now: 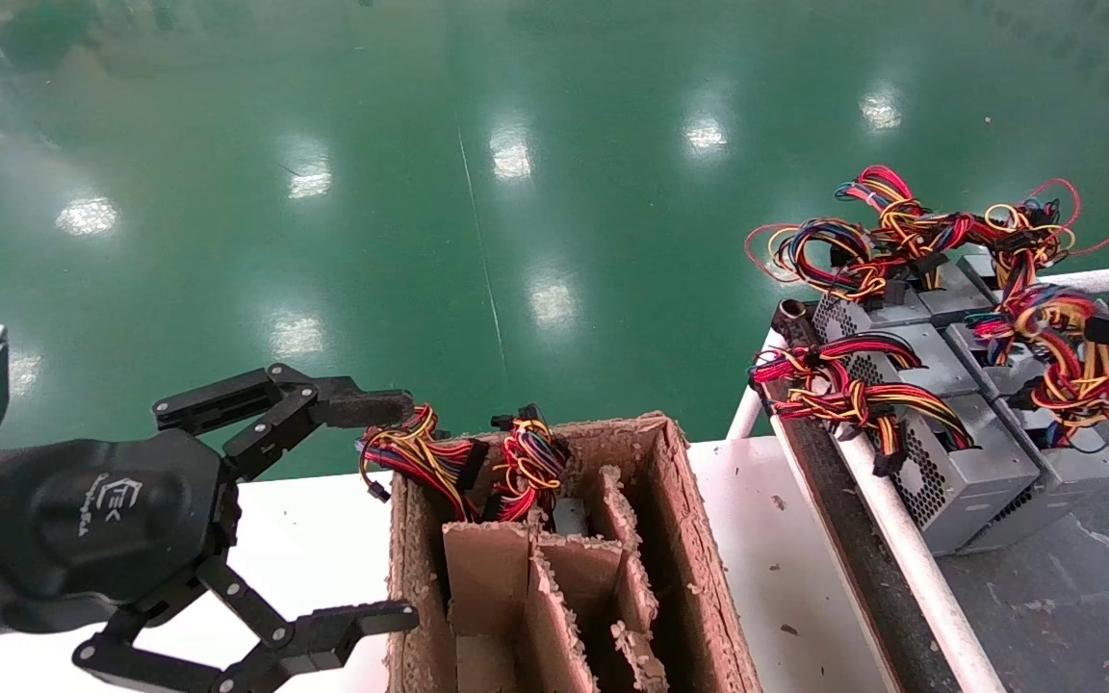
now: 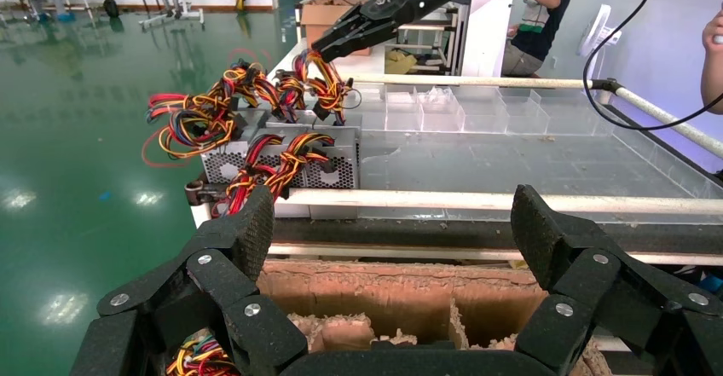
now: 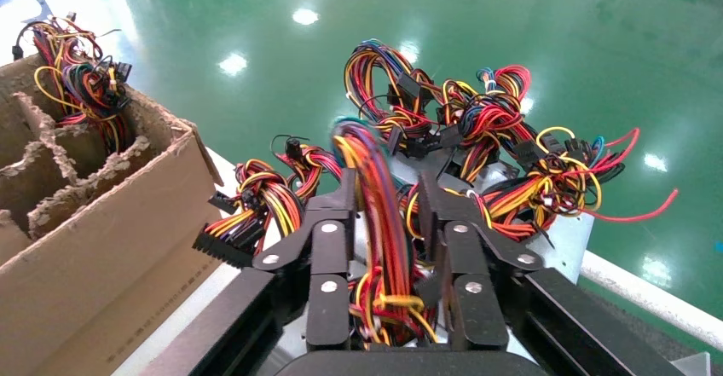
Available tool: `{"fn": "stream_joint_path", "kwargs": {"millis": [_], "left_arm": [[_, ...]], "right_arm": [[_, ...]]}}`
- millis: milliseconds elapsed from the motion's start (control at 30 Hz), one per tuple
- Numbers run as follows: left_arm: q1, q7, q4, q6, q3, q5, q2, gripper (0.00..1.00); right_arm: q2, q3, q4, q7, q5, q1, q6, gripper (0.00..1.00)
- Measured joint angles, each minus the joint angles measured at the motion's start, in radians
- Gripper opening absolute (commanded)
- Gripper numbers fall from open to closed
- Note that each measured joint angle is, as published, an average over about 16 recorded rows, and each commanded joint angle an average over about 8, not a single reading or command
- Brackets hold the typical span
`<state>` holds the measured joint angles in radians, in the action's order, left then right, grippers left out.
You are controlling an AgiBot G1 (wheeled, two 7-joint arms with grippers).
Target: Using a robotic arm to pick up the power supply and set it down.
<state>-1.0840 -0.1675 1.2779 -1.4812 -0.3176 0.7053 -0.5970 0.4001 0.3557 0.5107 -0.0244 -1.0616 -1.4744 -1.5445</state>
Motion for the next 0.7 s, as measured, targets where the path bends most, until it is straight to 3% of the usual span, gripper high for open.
{"fn": "stream_joint_path", "kwargs": {"millis": [333,700], "left_arm": [[0.0,0.0,0.0,0.0,0.0,0.0,0.0,1.0],[0.0,0.001,-0.001,0.0,-0.001,0.0,0.0,1.0]], "right_arm": [[0.01,-0.007,0.038,0.018,0.034,0.016,-0.018,1.0],[0.047,-0.019,0.173,0.053,0.087,0.085,-0.007,1.0]]}}
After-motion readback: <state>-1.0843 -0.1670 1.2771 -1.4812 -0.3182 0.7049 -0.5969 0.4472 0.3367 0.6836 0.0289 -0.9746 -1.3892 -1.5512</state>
